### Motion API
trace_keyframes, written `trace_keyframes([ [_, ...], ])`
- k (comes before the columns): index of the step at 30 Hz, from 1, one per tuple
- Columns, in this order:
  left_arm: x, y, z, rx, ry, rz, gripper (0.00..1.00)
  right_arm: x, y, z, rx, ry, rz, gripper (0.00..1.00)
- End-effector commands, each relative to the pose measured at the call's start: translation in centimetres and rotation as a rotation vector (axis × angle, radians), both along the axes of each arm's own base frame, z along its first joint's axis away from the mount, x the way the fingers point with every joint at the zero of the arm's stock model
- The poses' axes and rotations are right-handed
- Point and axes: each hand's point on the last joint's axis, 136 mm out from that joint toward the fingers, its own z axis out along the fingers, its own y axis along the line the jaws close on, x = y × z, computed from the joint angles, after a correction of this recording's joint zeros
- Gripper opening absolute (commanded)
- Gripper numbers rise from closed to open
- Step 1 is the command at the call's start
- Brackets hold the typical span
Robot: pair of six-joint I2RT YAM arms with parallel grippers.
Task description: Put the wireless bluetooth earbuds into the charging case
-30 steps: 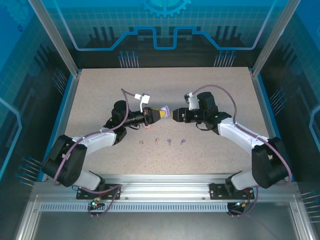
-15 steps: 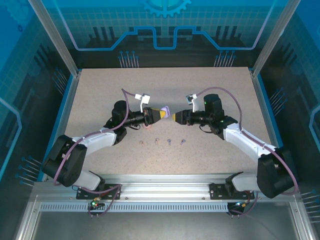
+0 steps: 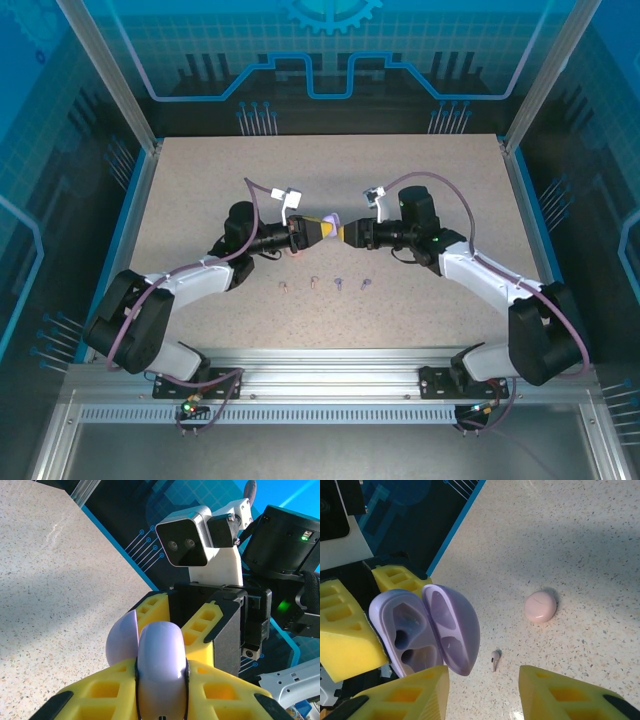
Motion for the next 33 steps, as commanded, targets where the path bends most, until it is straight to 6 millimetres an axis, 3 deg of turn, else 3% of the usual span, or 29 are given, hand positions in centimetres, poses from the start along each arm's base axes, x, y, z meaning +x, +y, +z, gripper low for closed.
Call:
trace_keyframes([
  [1,-0.4,-0.4,2.0,-0.017,-0.08,-0.032,0.0,0.6,0.6,0.7,0.013,-0.018,0.001,0.41],
  [11,-0.5,-0.5,1.9,-0.018,-0.08,-0.037,0.0,1.6,1.1,1.6,0.018,-0.033,-0.013,0.36],
  [25,-0.5,-0.5,2.2,-0.022,-0.086,-0.032,0.0,1.5,1.5,0.5,0.007,-0.007,0.001,0.21],
  [33,-0.5,-0.5,2.0,-0.019,-0.082,-0.035,0.0,1.8,2.1,1.0,0.004,-0.014,0.019,0.0],
])
